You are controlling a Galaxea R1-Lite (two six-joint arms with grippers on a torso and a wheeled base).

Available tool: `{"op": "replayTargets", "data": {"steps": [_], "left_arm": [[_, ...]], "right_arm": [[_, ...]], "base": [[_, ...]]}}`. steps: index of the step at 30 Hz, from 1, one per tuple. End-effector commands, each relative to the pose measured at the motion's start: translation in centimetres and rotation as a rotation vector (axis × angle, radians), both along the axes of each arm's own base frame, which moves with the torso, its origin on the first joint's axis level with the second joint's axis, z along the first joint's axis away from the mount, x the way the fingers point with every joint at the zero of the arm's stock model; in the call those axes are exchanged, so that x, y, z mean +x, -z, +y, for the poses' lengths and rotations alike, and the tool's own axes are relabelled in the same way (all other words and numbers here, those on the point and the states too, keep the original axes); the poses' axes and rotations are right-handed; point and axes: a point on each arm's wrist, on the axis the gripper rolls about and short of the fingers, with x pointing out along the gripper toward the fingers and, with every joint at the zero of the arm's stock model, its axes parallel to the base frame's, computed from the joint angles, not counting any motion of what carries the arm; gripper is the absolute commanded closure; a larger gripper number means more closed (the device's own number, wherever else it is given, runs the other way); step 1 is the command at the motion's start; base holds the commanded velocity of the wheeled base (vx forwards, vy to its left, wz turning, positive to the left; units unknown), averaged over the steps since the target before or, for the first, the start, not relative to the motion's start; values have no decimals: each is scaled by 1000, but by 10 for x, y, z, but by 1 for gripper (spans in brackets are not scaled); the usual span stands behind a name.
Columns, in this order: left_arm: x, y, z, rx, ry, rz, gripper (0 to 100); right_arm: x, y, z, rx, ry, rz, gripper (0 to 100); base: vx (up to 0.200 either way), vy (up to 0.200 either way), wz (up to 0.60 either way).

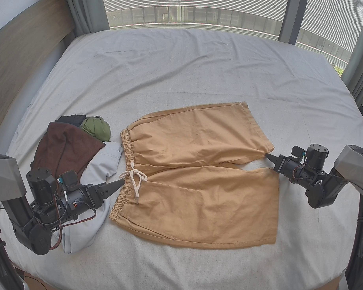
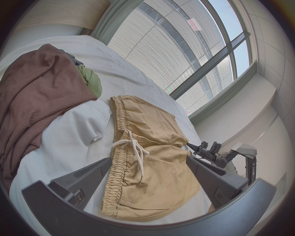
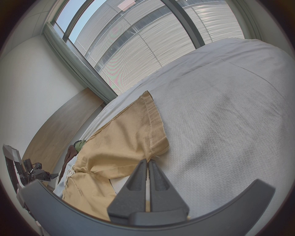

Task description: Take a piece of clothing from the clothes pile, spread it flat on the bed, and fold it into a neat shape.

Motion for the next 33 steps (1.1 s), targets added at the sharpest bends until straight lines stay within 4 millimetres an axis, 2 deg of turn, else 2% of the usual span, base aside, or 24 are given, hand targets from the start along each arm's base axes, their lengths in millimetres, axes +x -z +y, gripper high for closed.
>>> {"op": "replayTargets", "data": {"steps": [1,11,12,15,18,28,31,33], "left_arm": [[2,6,0,3,-3,19,0],[4,13,1,9,-9,41,0],[4,12,1,8,-9,39,0],[3,13,1,9,-9,42,0],[1,14,1,10,-7,54,0],[-4,19,5,14,-21,86,0],[-4,25,7,19,-28,112,0],[-3,27,8,19,-30,118,0]], "right_arm": [[-3,-3,-1,-1,3,-1,100],[-3,-4,0,-4,-1,-5,100],[-4,-4,1,-4,-1,-4,0],[-9,-8,-1,-4,2,-7,0],[-24,-23,-7,-4,18,-16,0],[-92,-60,-5,-4,10,-60,0],[-108,-63,-1,1,3,-49,0],[-111,-63,0,1,4,-38,0]], "base": [[0,0,0],[0,0,0],[0,0,0],[0,0,0],[0,0,0],[0,0,0],[0,0,0],[0,0,0]]}}
